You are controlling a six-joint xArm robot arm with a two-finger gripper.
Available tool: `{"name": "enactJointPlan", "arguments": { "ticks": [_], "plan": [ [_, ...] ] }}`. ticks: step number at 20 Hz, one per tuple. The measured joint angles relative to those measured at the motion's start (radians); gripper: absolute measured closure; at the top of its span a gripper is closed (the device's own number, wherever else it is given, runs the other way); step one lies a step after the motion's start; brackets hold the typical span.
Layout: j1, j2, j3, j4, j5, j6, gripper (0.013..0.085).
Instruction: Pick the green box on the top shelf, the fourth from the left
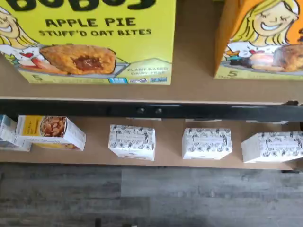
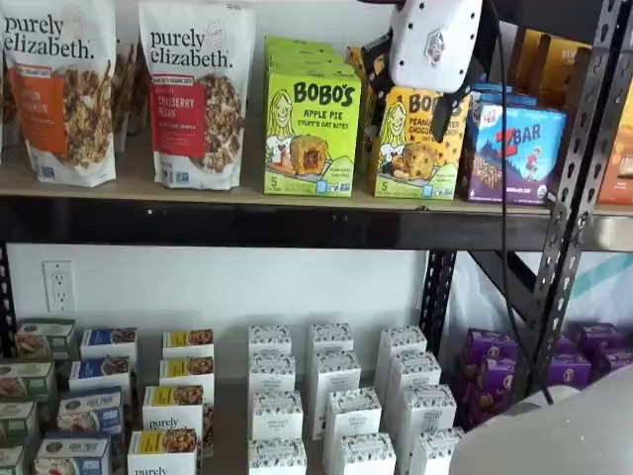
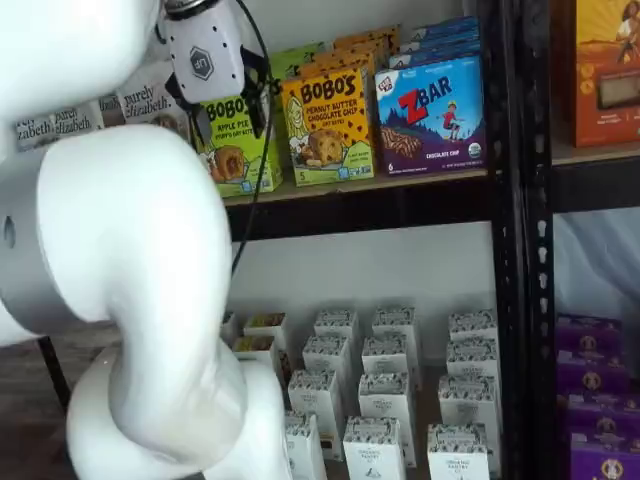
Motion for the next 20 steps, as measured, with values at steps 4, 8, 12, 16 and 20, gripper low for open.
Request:
{"name": "enactJointPlan", "arguments": {
  "ticks": [4,8,12,16,20],
  "plan": [
    [0.005,0.019,-0.013,0.006,-0.028,0.006,0.013],
    [0.009,0.038,-0.027,0.011,-0.044,0.008,0.013],
    [0.014,0.055,-0.036,0.019,-0.062,0.013,0.013],
    [0.028,0.074,-0.042,0.008,-0.087,0.026,0.013],
    [0.05,0.095,-0.05,-0.035,-0.121,0.05,0.013]
  ]
}}
